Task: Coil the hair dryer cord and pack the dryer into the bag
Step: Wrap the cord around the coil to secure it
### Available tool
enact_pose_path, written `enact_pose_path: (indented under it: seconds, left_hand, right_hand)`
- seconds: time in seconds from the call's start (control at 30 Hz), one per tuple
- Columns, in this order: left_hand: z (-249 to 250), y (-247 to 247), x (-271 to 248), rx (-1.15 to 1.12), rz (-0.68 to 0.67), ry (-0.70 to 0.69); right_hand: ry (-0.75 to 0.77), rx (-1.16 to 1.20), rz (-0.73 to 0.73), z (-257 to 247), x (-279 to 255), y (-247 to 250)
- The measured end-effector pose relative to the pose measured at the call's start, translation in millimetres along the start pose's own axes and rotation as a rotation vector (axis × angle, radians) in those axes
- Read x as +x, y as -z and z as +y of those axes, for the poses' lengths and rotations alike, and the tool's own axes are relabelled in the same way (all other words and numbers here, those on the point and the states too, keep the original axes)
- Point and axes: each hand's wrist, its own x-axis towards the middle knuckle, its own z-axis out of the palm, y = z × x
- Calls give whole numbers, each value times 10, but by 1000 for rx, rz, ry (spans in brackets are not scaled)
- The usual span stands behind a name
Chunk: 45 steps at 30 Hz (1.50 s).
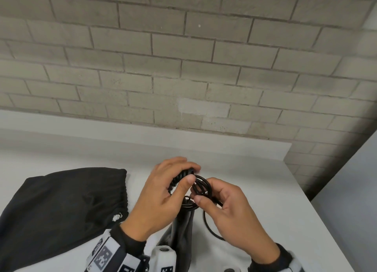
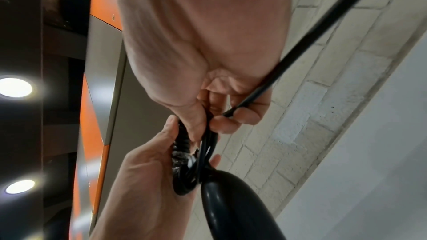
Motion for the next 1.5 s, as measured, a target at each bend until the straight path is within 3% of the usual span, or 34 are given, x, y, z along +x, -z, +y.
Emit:
enact_pose_path:
  seconds: [0.17, 0.37, 0.47, 0.6, 0.77, 0.9, 1.13, 1.23, 1.4, 1.5]
  left_hand:
    - [88, -83, -29, -182, 116, 132]
    - [156, -165, 9, -323, 232, 221]
    - [167, -194, 4, -356, 262, 231]
    - [166, -203, 14, -429, 315, 265]
    - [177, -227, 20, -467, 326, 262]
    - [97, -277, 11, -324, 403, 197]
    - [-39, -308, 39, -77, 476, 34]
    - [-37, -303, 63, -81, 444, 19]
    - [-26, -288, 39, -211, 320, 1]
    - [-56, -296, 37, -191, 318, -7]
  right_hand:
    - [102, -190, 44, 75, 53, 3]
    - [295, -323, 533, 236, 21, -224]
    - [439, -455, 608, 290, 27, -355]
    - [465, -509, 663, 318, 53, -387]
    - [341, -450, 532, 277, 15, -441]
    - [-18, -22, 360, 30, 6, -333]
    - [-384, 843, 30, -114, 115, 42]
    - [-414, 960, -34, -56, 139, 113]
    - [-384, 921, -15, -46, 116, 117]
    - [-348, 882, 19, -28, 86, 89]
